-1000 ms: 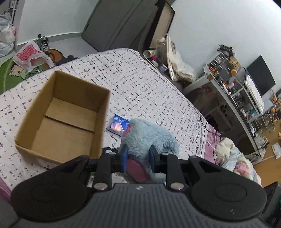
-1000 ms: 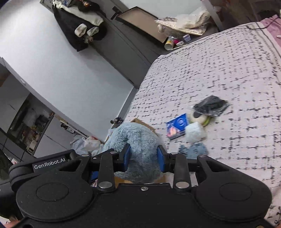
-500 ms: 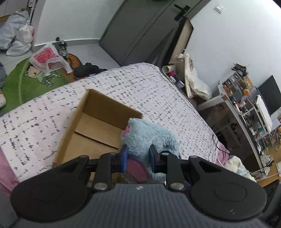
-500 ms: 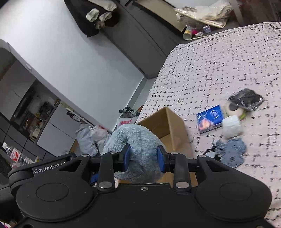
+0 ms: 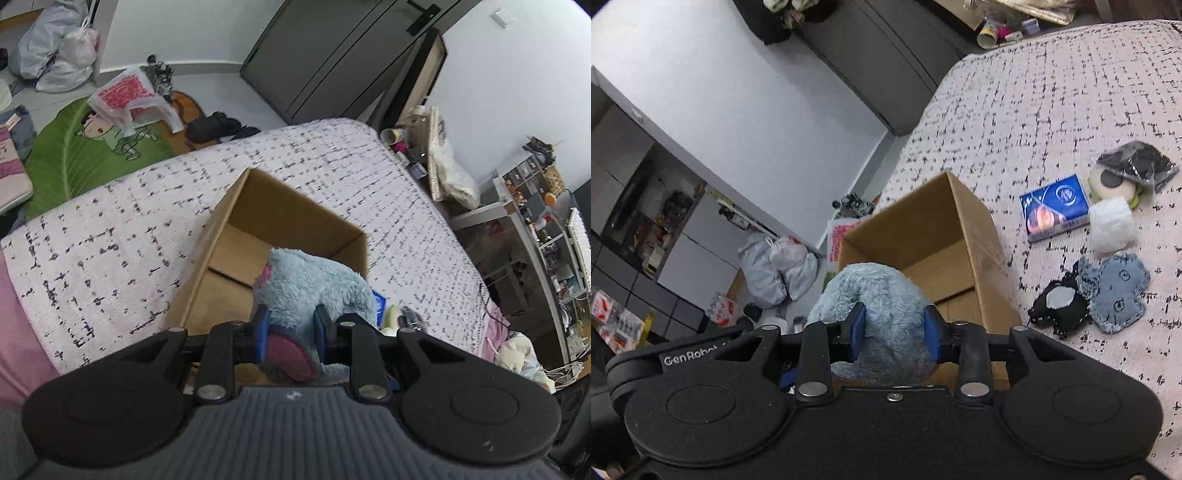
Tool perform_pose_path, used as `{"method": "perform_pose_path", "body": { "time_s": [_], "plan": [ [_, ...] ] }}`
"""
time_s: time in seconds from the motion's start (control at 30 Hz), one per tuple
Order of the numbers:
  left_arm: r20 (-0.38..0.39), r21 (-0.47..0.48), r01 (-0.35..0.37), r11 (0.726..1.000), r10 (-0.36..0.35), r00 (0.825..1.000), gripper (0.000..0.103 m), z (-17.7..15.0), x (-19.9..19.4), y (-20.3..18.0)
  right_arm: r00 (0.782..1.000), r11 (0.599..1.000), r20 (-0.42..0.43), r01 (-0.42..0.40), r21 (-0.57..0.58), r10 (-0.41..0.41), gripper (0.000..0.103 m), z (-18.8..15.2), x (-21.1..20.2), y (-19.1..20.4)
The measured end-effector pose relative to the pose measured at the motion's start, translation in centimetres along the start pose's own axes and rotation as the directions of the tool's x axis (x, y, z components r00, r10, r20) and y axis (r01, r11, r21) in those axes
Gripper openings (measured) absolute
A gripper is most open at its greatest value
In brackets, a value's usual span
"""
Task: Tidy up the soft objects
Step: 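Carry the grey plush into the cardboard box and open both grippers, then withdraw both grippers from the box toward the remaining items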
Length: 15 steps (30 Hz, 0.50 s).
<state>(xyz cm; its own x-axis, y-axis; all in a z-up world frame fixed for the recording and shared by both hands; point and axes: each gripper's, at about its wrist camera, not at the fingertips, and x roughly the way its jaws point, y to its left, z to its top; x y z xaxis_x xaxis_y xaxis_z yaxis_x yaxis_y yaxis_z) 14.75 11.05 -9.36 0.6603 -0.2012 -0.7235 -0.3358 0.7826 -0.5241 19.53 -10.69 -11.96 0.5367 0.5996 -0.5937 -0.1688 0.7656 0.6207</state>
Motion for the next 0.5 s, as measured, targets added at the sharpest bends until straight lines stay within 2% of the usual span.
{"method": "perform_pose_path", "body": {
  "time_s": [0.03, 0.13, 0.2, 0.27, 0.4, 0.5],
  "plan": [
    [-0.009, -0.005, -0.011, 1.000, 0.011, 1.000, 0.025, 0.0, 0.3, 0.2, 1.000, 1.000, -0.007, 0.005, -0.003, -0.005, 0.036, -0.1, 0.2, 0.0],
    [-0.024, -0.007, -0.054, 0.999, 0.054, 0.998, 0.027, -0.1, 0.6, 0.6, 1.000, 1.000, -0.026, 0.011, -0.002, -0.011, 0.046, -0.3, 0.2, -0.3],
    [-0.026, 0.002, -0.056, 0.998, 0.056, 0.998, 0.030, 0.0, 0.5, 0.5, 0.999, 1.000, -0.027, 0.017, -0.003, -0.017, 0.059, -0.2, -0.2, -0.3],
    [-0.027, 0.011, -0.071, 0.997, 0.071, 0.997, 0.035, 0.2, 0.2, 0.3, 1.000, 1.000, -0.019, 0.024, 0.014, -0.024, 0.064, 0.1, -0.7, -0.5],
    [0.007, 0.011, -0.085, 0.996, 0.085, 0.996, 0.046, 0.6, -0.3, 0.1, 1.000, 0.999, 0.011, 0.020, 0.044, -0.021, 0.066, 1.1, -1.8, -0.8],
    [0.021, 0.018, -0.084, 0.996, 0.083, 0.996, 0.049, 1.0, -0.6, -0.2, 0.999, 0.998, 0.040, 0.007, 0.066, -0.010, 0.068, 1.8, -2.7, -0.6]
  ]
}}
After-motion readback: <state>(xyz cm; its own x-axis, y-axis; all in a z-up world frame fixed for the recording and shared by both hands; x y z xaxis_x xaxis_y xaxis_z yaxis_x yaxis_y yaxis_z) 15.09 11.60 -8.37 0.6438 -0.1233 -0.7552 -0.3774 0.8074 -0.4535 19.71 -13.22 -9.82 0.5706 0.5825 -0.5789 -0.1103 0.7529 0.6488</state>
